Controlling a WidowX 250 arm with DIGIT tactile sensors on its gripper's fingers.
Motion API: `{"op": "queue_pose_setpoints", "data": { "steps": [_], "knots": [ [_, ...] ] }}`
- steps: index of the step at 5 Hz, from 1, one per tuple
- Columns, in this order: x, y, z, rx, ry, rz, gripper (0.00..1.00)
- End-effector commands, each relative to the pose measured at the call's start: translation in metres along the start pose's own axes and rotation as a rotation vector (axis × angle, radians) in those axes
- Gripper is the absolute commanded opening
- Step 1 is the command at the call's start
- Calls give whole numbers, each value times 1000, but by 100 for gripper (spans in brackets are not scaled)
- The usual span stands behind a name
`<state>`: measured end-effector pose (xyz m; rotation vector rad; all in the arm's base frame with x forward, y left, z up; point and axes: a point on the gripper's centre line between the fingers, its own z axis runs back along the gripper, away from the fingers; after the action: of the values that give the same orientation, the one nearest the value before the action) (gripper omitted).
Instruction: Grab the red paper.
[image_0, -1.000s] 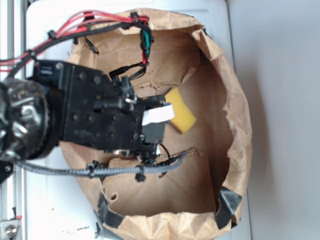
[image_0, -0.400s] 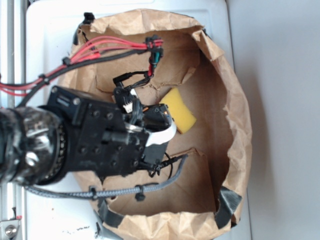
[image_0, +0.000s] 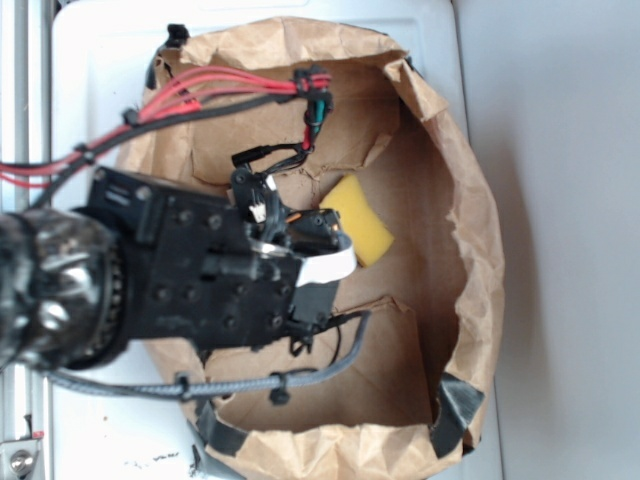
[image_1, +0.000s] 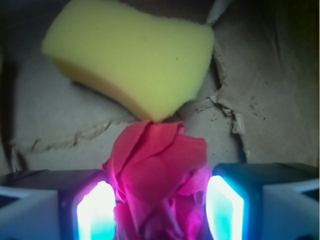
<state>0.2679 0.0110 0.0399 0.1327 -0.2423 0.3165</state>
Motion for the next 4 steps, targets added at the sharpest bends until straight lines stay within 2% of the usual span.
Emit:
{"op": "queue_pose_setpoints", "data": {
  "steps": [1,2,3,4],
  "knots": [
    [11,8,53,-80,-18,-6,0],
    [12,10,81,-116,-30,23,0],
    [20,11,102,-164,5,40,0],
    [27,8,119,-184,4,57,0]
  ]
}}
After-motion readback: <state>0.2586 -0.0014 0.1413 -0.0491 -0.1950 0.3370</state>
